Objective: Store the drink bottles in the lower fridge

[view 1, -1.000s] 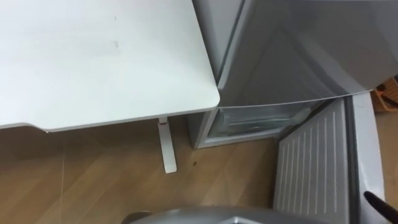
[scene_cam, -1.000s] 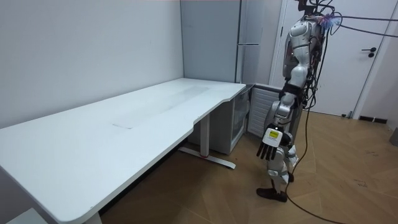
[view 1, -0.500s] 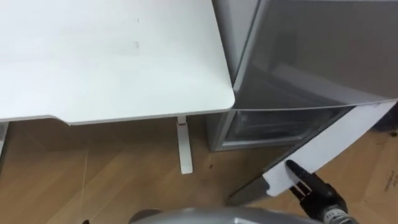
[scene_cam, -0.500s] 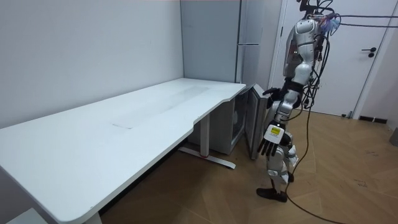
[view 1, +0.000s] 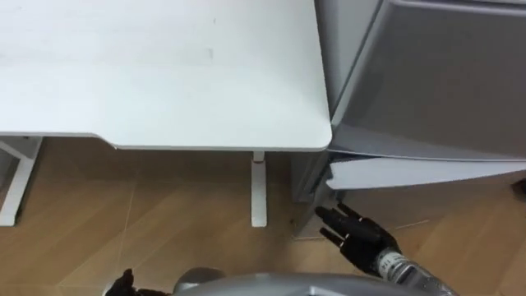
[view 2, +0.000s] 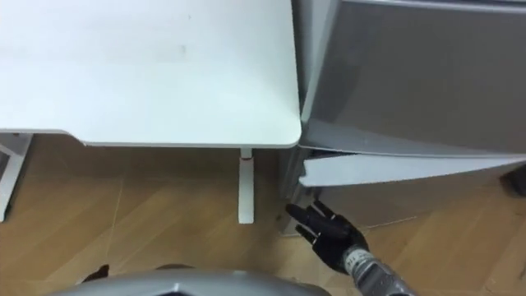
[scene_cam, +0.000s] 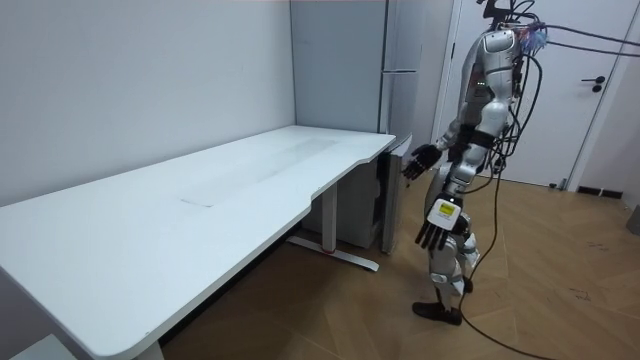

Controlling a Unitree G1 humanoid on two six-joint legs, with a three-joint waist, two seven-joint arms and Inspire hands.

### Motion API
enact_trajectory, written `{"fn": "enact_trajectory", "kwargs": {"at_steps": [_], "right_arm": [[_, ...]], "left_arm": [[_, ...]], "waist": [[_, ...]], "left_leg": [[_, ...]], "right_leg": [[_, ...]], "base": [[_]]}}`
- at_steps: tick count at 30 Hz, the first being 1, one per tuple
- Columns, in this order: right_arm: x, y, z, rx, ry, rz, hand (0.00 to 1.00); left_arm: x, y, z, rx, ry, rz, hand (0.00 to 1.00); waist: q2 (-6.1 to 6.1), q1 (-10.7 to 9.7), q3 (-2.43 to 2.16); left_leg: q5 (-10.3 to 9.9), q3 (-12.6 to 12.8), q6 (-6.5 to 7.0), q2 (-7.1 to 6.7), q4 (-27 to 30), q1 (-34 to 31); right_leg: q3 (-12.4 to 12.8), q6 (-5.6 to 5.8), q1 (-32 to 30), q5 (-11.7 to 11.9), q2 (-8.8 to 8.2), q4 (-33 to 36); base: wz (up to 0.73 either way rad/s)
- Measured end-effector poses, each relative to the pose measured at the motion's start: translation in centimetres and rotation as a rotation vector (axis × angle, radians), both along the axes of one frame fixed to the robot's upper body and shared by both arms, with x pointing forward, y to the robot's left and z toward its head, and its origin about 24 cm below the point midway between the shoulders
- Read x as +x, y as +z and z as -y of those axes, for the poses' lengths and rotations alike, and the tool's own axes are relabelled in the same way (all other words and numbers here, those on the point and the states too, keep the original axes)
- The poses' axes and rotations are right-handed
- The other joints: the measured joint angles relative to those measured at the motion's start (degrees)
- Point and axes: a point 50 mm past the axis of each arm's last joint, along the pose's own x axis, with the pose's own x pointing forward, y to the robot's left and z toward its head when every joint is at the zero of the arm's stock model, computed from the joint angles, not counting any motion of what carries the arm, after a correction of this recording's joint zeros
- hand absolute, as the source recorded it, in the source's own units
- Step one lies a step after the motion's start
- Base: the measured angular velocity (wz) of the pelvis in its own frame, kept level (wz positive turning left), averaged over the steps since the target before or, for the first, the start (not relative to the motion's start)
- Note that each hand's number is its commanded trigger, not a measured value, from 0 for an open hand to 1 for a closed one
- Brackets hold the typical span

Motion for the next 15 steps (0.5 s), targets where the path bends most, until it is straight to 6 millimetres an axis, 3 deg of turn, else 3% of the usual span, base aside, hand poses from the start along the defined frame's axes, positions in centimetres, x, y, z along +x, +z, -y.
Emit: {"fn": "enact_trajectory", "kwargs": {"at_steps": [8, 15], "right_arm": [[4.1, 1.8, 0.9, -0.114, 0.159, 0.074, 0.00], [6.8, 3.5, 2.5, -0.329, 0.470, 0.036, 0.00]], "left_arm": [[0.1, -0.1, 0.1, -0.024, -0.005, -0.005, 0.00], [0.0, 0.0, -0.3, -0.037, -0.016, -0.020, 0.00]], "waist": [[-0.51, 2.1, 0.62], [-1.63, 4.3, 1.17]], "left_leg": [[0.1, -3.3, 0.20, -0.74, 0.6, -1.4], [0.2, -5.4, 0.24, -0.85, 2.5, -2.9]], "right_leg": [[-2.1, 0.35, 0.6, -0.3, -0.30, 0.0], [-4.1, 0.17, 0.5, -0.4, -0.41, 0.4]], "base": [[0.20], [0.09]]}}
